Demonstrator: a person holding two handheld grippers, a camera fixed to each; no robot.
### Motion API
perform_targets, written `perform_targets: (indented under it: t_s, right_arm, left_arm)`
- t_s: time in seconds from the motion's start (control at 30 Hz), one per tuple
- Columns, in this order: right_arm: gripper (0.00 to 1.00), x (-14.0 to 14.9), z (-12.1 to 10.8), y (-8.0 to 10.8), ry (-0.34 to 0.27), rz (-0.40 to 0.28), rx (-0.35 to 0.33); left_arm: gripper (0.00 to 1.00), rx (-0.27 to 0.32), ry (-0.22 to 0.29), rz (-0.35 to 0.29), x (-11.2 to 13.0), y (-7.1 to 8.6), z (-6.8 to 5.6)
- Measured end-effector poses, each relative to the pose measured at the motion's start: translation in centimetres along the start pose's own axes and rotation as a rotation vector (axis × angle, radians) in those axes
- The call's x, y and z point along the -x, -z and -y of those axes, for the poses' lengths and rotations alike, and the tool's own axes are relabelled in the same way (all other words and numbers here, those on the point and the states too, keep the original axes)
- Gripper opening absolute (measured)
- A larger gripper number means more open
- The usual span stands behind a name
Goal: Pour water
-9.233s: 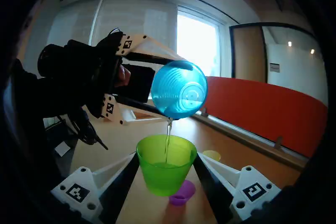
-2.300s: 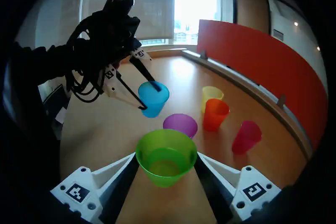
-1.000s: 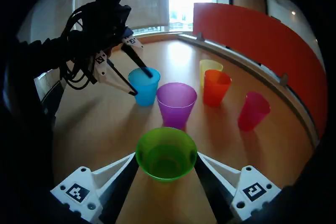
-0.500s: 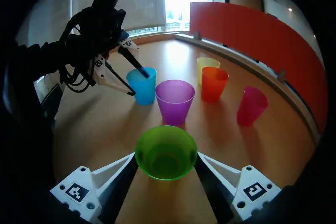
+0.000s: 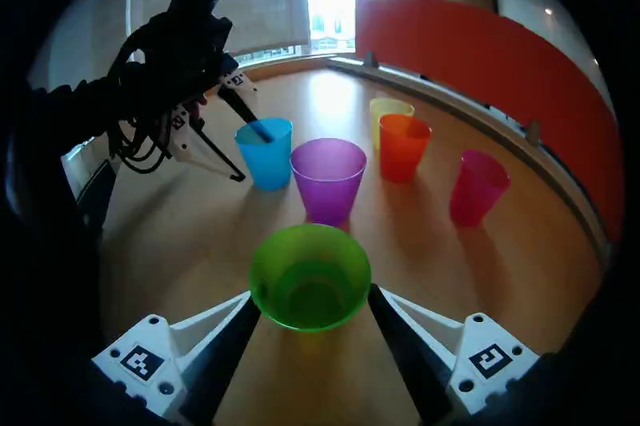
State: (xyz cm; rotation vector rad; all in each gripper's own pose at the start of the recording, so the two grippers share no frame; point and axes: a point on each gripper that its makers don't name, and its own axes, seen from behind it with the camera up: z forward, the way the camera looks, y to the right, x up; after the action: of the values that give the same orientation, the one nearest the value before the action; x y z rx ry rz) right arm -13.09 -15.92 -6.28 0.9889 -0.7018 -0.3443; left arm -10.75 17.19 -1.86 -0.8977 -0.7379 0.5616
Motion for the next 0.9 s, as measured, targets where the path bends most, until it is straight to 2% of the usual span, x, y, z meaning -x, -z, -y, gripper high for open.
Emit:
perform_targets:
  t_s: [0.2, 0.57, 0.9]
  right_arm:
    - [1.00, 0.7, 0.1, 0.4, -0.011, 0.002, 0.006]
    - [1.00, 2.5, 0.4, 1.9, -0.051, 0.001, 0.035]
    - [1.00, 3.6, -0.4, 3.9, -0.086, -0.008, 0.113]
  left_arm:
    - [0.92, -0.011, -0.009, 0.012, 0.6, 0.3, 0.1]
    - [0.92, -0.051, 0.019, 0.012, 2.4, 1.5, 0.6]
    - [0.92, -0.117, 0.092, -0.009, 4.3, 3.5, 2.3]
